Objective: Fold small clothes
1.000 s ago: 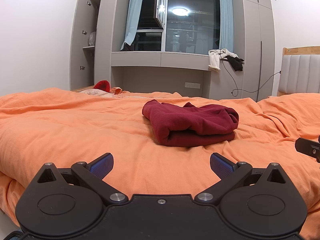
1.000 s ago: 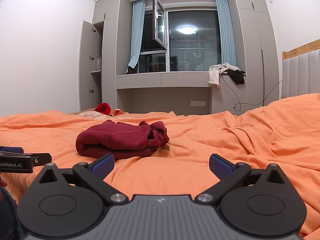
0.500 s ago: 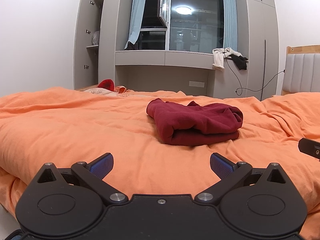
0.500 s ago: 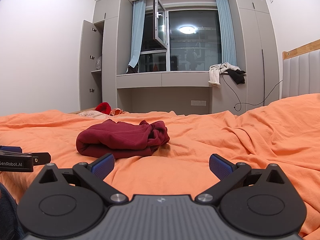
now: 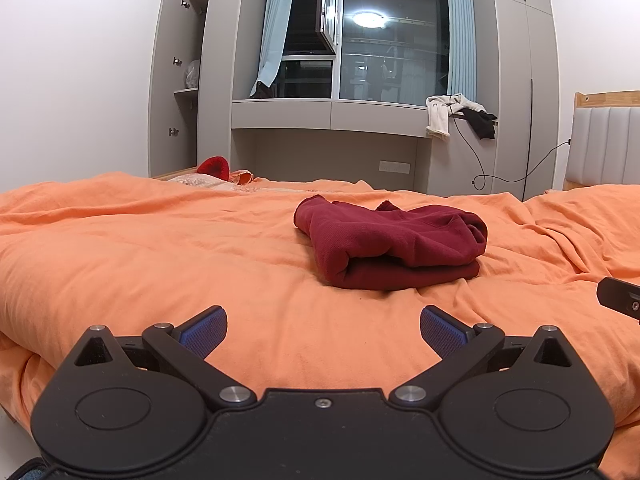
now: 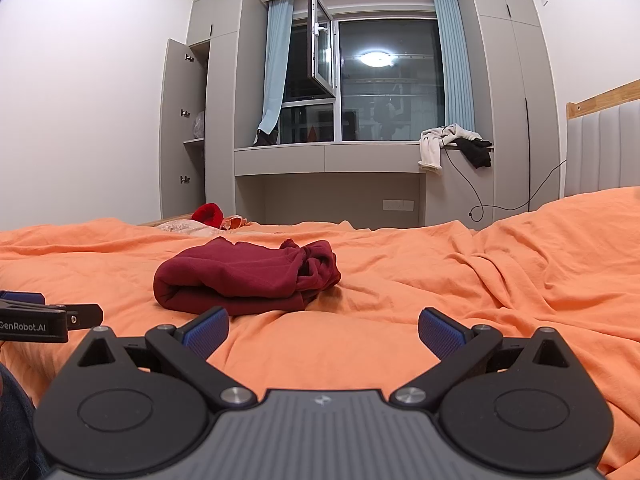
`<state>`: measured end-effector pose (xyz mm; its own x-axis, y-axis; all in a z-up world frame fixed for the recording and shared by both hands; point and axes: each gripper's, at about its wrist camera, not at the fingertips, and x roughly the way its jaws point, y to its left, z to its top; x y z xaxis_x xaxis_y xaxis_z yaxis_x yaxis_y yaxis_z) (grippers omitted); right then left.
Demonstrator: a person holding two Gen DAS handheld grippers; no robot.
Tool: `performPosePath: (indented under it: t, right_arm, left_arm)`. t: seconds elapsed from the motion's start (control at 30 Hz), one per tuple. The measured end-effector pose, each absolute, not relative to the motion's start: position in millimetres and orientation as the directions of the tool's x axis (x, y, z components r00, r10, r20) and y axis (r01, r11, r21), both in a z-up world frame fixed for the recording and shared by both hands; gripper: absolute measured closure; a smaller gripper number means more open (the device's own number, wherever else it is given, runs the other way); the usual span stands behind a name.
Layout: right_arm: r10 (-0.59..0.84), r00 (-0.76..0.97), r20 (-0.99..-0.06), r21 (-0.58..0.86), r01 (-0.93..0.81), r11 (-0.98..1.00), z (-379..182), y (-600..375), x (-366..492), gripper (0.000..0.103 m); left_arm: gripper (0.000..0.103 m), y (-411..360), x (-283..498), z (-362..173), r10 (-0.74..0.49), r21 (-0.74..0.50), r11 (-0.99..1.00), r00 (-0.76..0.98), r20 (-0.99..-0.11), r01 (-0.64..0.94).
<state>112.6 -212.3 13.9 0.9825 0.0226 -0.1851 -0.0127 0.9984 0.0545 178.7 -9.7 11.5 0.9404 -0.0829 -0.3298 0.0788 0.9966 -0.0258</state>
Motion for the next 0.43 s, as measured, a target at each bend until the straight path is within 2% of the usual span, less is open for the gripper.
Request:
performPosePath:
  t: [0.43]
  right_arm:
    - [0.022, 0.982, -0.186, 0.054, -0.013, 0.998, 14.4, -212.0, 112.4, 0.0]
  left_arm:
    - [0.0, -9.7, 178.6, 11.6, -0.082, -0.026, 0.997, 0.94, -0.33, 0.078]
